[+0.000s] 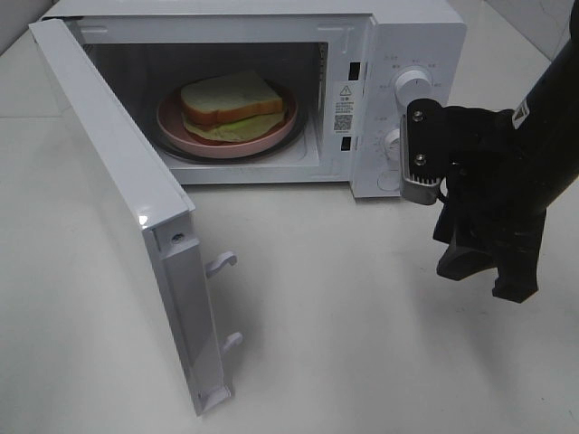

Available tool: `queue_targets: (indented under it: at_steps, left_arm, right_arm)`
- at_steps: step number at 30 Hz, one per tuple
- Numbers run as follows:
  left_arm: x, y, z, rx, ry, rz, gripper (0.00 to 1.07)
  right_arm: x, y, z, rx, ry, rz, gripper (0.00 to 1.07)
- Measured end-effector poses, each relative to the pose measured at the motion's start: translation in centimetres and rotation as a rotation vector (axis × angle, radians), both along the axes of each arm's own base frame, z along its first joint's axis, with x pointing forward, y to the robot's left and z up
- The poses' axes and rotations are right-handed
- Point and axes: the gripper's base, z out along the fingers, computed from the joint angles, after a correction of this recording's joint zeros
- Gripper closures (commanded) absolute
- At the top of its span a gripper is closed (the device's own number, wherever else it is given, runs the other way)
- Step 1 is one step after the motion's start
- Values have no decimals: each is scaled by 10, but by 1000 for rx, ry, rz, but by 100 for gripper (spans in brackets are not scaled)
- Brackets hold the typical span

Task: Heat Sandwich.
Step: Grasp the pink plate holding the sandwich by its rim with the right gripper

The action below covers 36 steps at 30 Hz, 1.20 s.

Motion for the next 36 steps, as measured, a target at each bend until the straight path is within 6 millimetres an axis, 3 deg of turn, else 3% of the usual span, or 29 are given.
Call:
queue_targets:
  at_steps: [2,3,6,7,18,30,36]
  left_arm:
    - [0,0,0,0,0,0,9]
    - [0,0,0,0,0,0,9]
    - [0,0,0,0,0,0,9]
    - [0,0,0,0,0,0,9]
    - [0,0,0,0,0,0,9]
    - [0,0,0,0,0,0,9]
    - [0,0,0,0,0,0,9]
  right_arm:
    - [1,-2,0,-22,-14,17,24]
    - [1,-2,0,-22,-14,17,24]
    - [1,-2,0,-30,-18,26,6]
    - [1,-2,0,-30,-18,26,4]
    - [10,3,14,-61,-94,102,7]
    - [23,31,43,-121,-244,267,11]
    - [31,47,45,-123,-264,309,12]
